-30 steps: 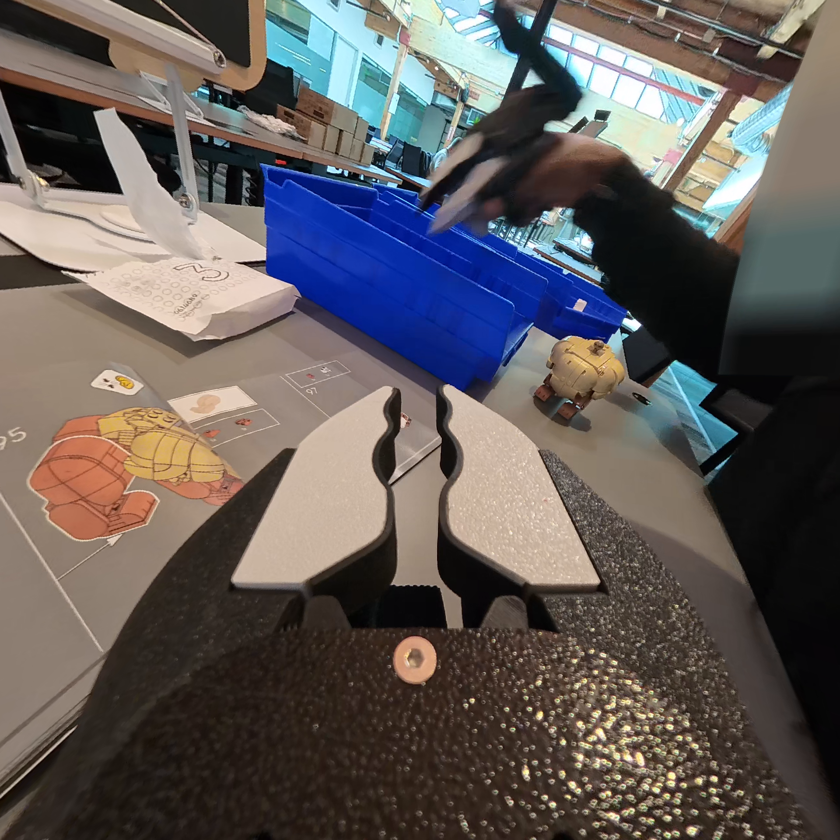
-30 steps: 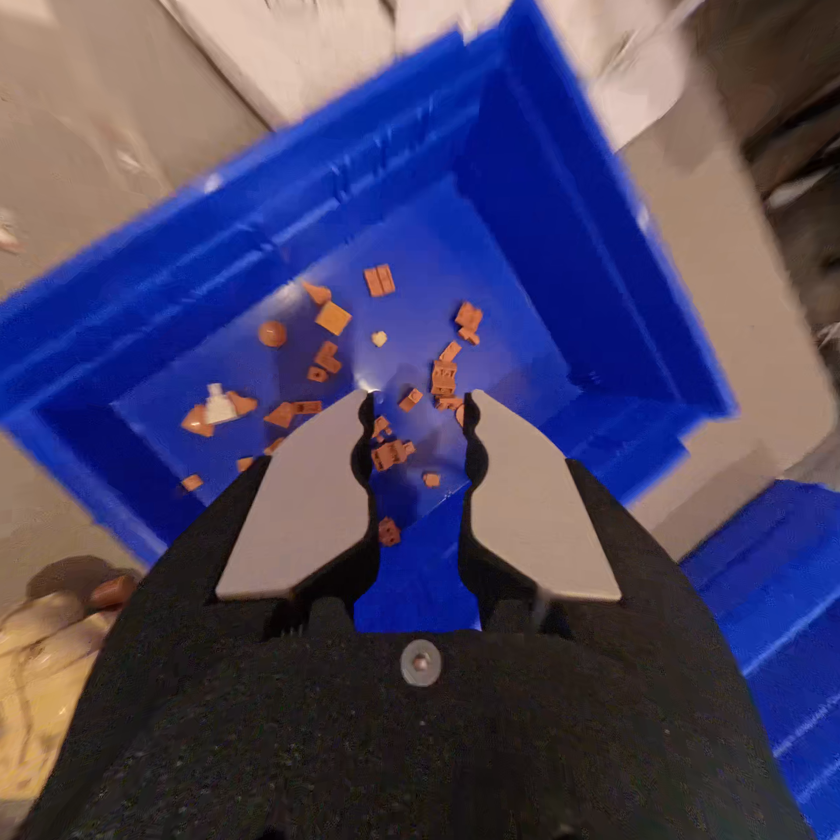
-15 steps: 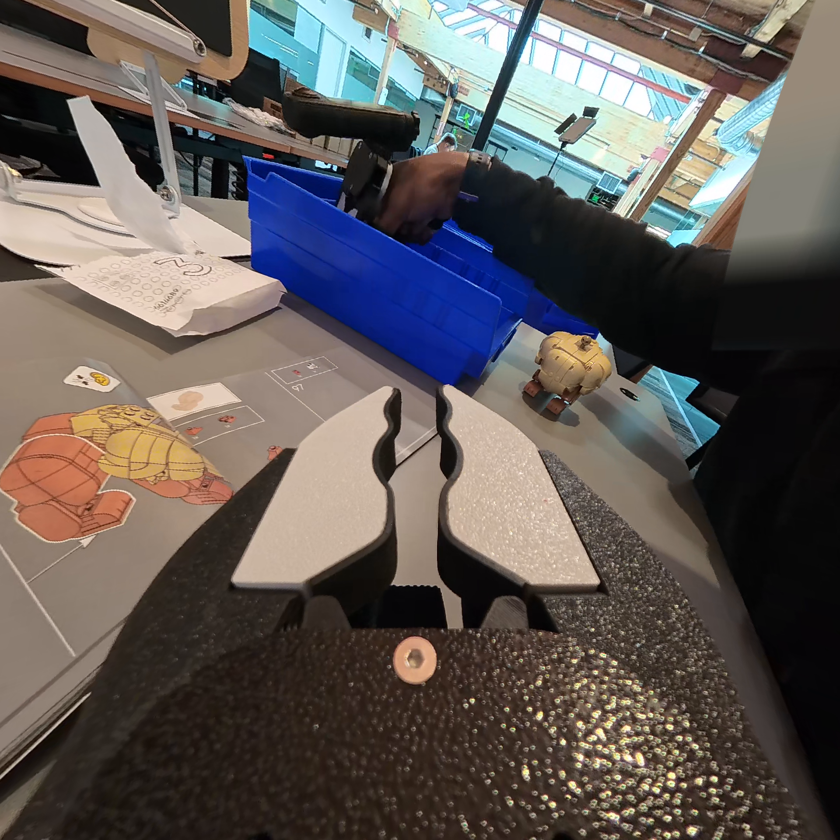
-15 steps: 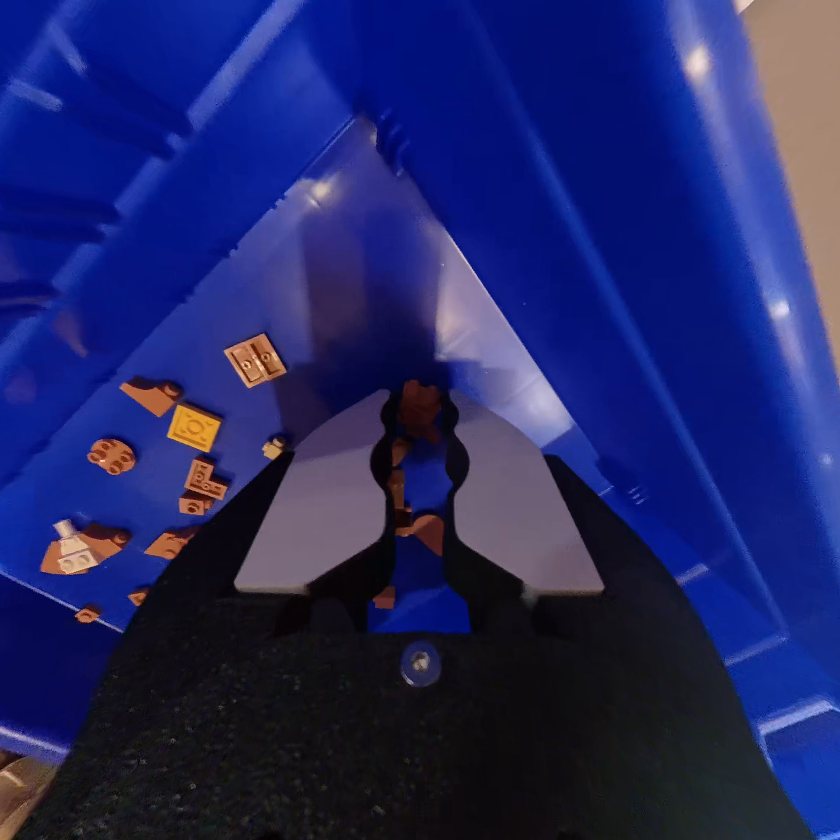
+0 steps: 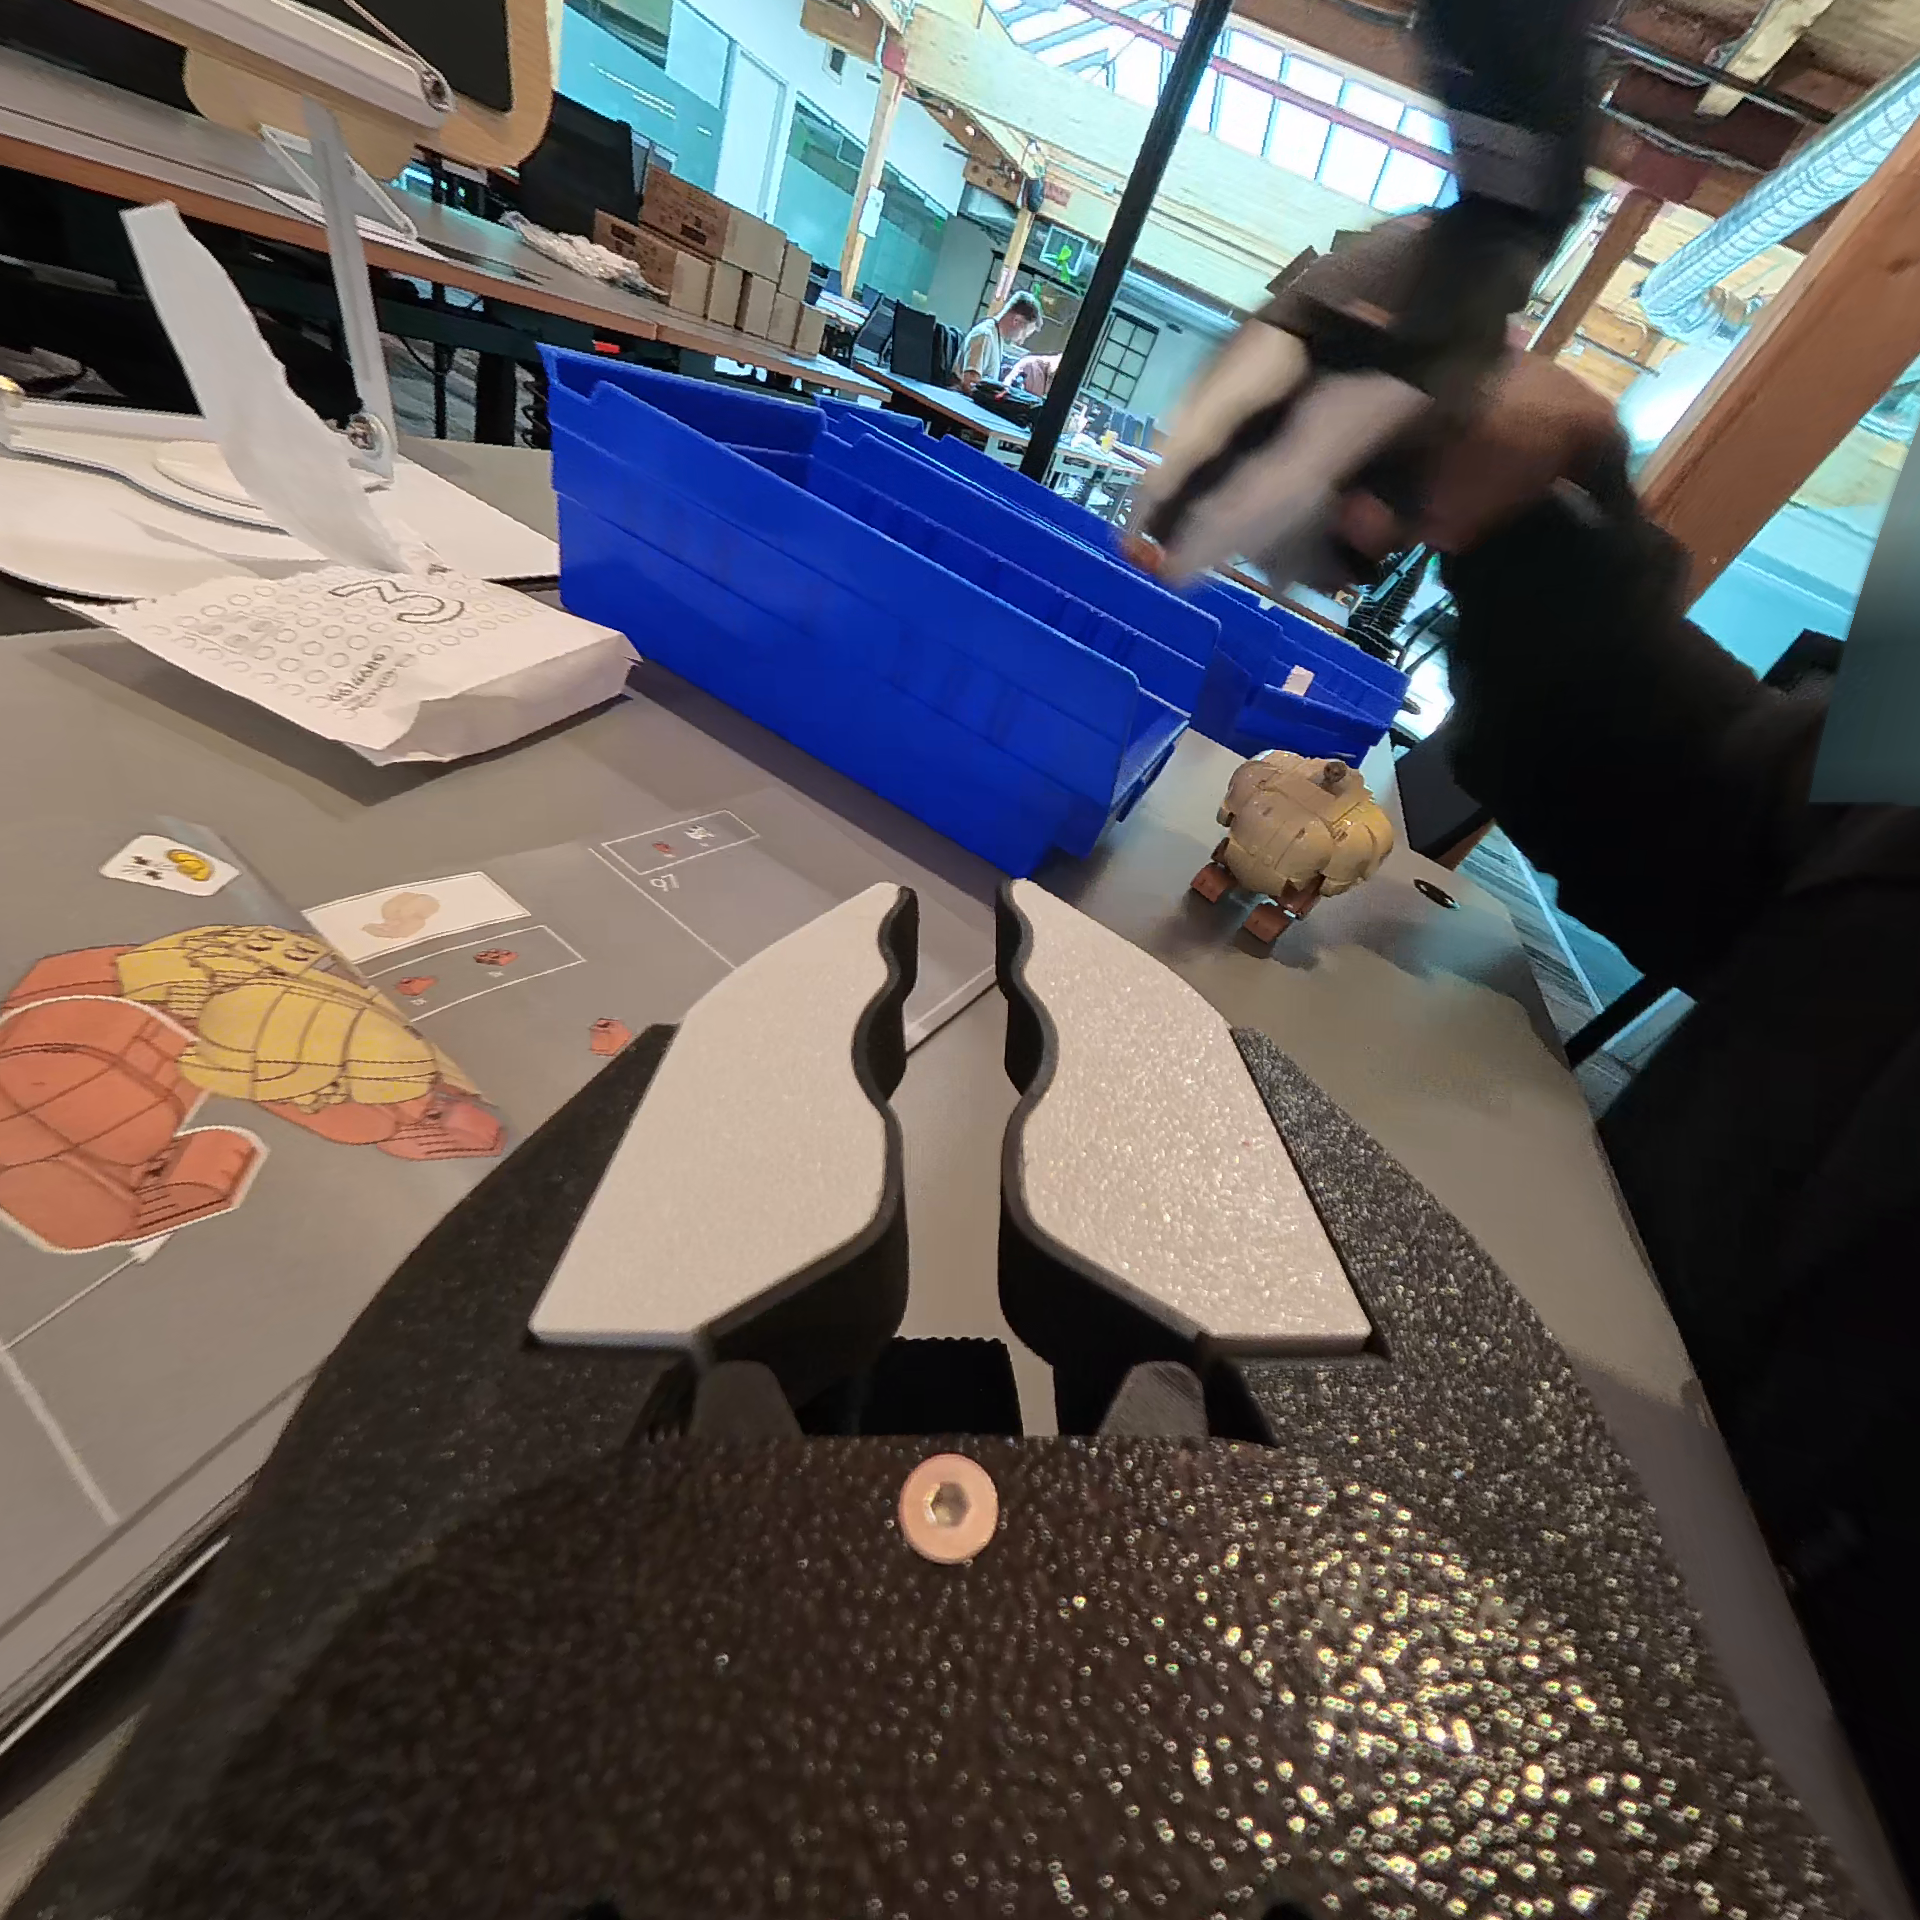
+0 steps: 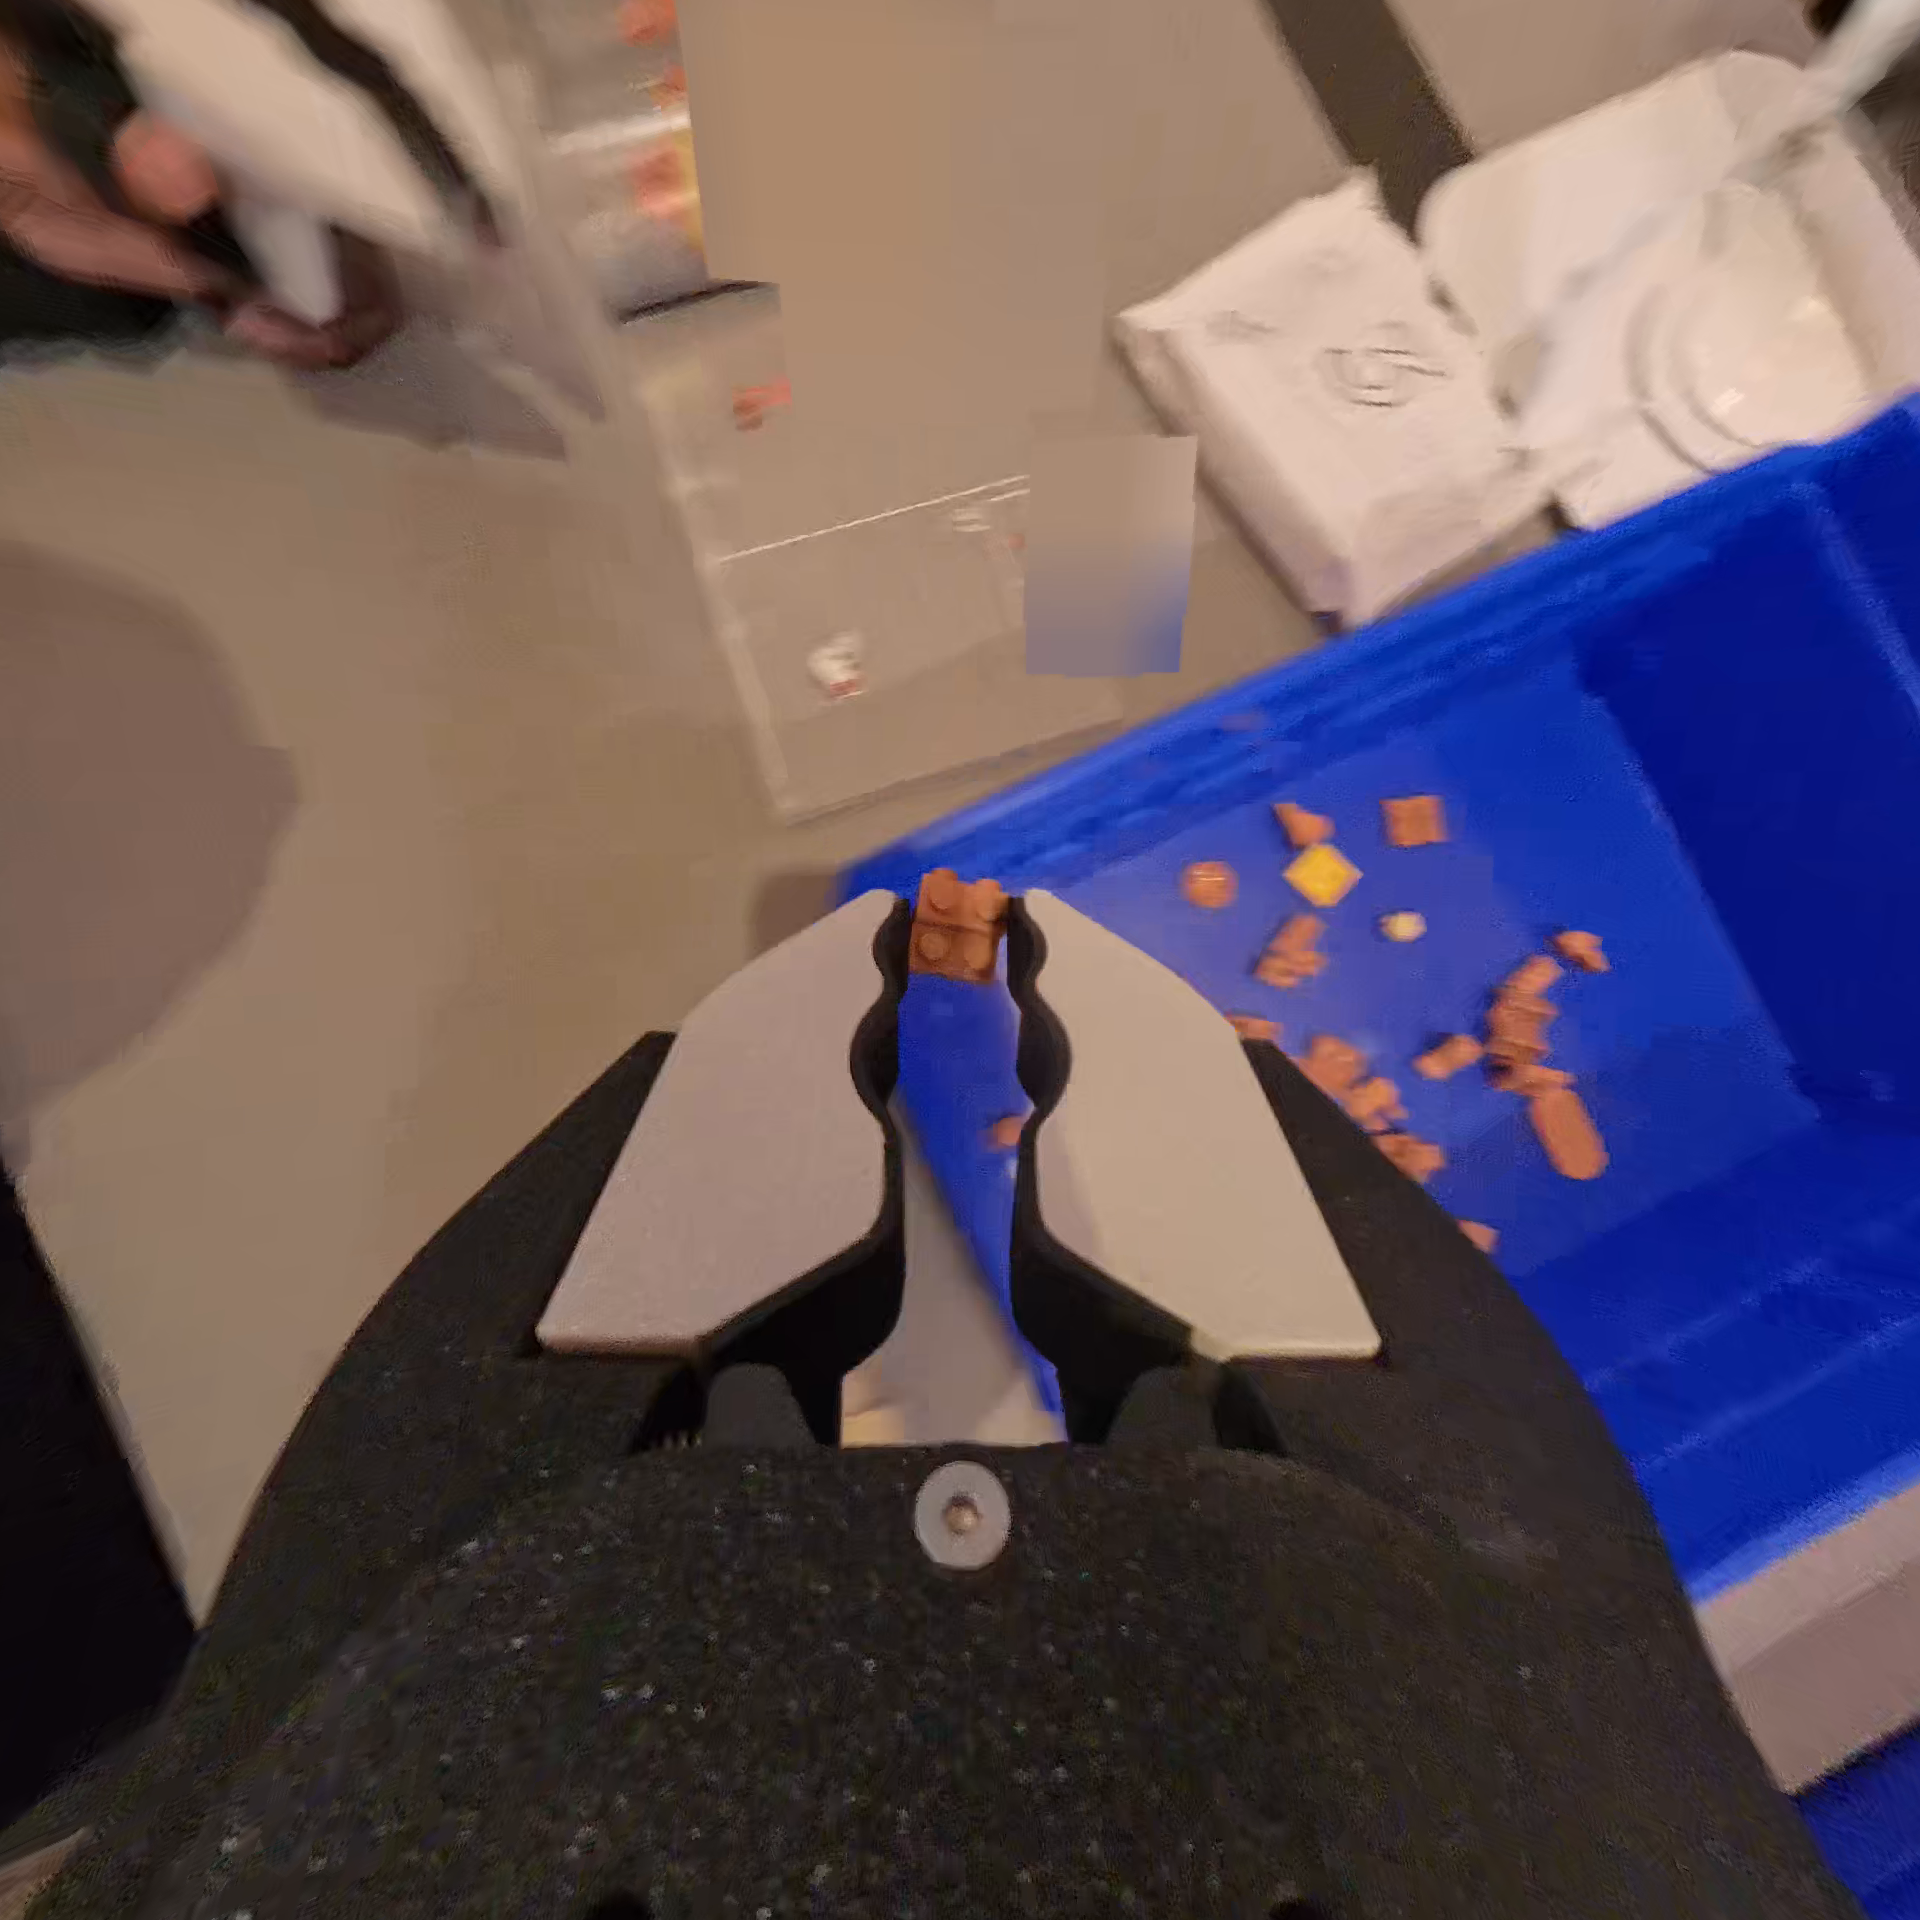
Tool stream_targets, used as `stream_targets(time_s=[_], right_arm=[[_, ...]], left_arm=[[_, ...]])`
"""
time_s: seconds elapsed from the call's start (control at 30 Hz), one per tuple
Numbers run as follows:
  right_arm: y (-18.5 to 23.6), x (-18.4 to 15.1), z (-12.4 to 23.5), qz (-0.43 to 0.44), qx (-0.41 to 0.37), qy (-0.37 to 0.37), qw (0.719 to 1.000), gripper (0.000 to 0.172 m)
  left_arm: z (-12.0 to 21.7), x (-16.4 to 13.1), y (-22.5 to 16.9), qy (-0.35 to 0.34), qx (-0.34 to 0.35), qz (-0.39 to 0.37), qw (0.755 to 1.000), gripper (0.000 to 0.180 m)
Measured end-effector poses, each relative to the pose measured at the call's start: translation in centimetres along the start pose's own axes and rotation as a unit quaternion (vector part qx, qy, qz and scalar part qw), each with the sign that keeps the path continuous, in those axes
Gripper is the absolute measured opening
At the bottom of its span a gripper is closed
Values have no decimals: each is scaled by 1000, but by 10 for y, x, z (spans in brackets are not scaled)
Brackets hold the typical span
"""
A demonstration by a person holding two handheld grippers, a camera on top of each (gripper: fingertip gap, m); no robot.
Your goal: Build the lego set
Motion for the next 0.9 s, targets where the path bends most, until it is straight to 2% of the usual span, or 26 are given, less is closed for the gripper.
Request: stream_targets(time_s=[0.17,0.27,0.33,0.4,0.47,0.63,0.77,0.9], right_arm=[[120,-5,-34,79,14,27,996,17],[160,-7,-73,114,19,48,992,18],[179,-8,-99,112,54,58,991,18],[185,-5,-117,108,60,57,991,19],[185,-5,-129,100,61,61,991,28],[176,3,-130,62,75,27,995,35],[166,7,-113,42,80,-14,996,37],[156,14,-79,28,89,-62,994,37]], left_arm=[[-3,-1,-4,5,5,-13,1000,13],[-3,-1,-5,6,11,-20,1000,13],[-3,-2,-6,8,15,-25,1000,13],[-4,-2,-6,11,17,-28,999,13],[-4,-2,-6,11,17,-29,999,13],[-4,-3,-6,12,13,-26,1000,13],[-5,-3,-7,15,10,-27,999,13],[-5,-3,-5,15,7,-20,1000,13]])
Point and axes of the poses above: each gripper's, where its closed fingertips meet, z back along the fingers, x out of its top, y = z × x across the jaws, the point moved 2 cm from there along z, back along the fingers, and after that the axes turned 13 degrees about y, right-handed, at the moved point
